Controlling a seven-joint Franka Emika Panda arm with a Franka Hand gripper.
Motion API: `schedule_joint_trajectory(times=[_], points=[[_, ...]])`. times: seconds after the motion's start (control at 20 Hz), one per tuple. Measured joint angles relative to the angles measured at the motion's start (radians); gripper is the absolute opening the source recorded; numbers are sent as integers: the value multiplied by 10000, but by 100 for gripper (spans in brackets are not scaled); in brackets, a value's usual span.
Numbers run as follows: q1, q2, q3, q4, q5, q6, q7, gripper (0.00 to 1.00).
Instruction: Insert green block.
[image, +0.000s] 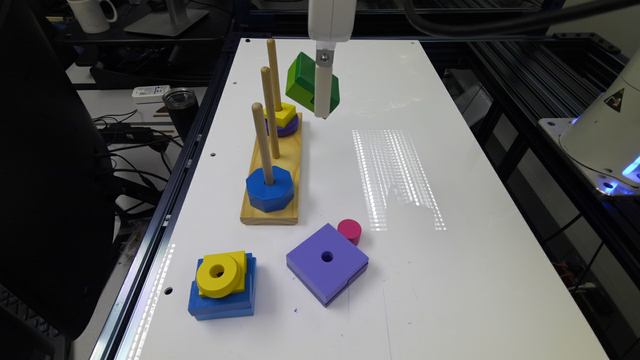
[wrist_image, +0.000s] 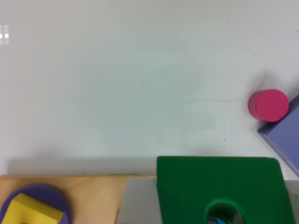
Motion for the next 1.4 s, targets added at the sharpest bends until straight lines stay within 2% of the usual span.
schedule_joint_trajectory(times=[0.25,0.85,1.1,1.4], points=[[-16,-148,2,-66,114,-9,-72,0],[-32,-162,2,-62,126,48,-94,0],[-76,-21,1,129,125,179,-150,0],[-91,422,2,597,91,222,-175,0]])
